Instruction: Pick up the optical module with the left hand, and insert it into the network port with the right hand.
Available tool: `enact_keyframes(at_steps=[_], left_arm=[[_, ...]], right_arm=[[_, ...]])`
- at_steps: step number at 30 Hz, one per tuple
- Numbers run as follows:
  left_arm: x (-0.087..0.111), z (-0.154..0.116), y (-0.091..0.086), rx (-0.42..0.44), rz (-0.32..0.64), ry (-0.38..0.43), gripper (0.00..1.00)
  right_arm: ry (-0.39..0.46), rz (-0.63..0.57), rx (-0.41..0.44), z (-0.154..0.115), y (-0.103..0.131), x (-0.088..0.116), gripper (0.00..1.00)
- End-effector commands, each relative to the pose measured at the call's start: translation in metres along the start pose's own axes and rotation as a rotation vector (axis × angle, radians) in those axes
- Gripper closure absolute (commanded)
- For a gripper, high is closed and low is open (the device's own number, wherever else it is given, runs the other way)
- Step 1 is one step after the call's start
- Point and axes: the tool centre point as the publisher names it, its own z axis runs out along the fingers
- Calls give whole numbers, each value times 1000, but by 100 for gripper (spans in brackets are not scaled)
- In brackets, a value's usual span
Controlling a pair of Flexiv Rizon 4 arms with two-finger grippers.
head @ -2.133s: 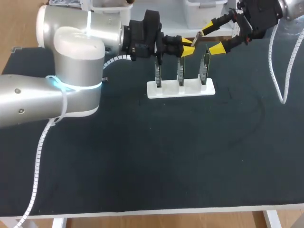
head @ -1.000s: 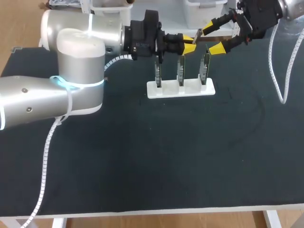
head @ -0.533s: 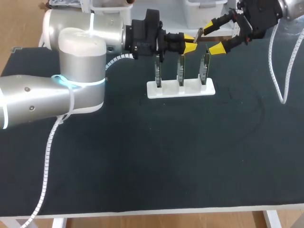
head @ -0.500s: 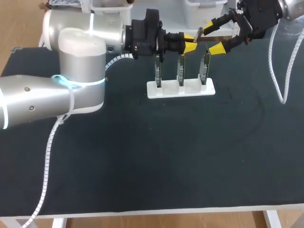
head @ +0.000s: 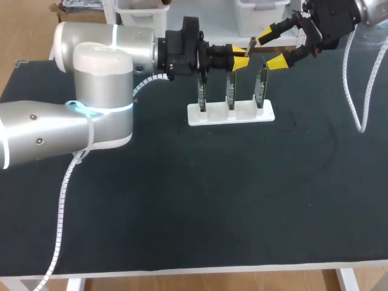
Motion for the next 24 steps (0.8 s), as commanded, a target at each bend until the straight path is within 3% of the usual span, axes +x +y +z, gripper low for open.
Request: enact_keyframes(at_steps=[1, 12, 24], left_arm=[[3, 0, -1, -6, 4, -9, 100], [4, 1, -2, -13, 1, -35, 100], [0, 2, -3, 2, -8, 35, 100]], right_arm=[[1, 0, 3, 0, 1, 0, 0], [1, 0, 3, 0, 1, 0, 0], [1, 0, 3, 0, 1, 0, 0]])
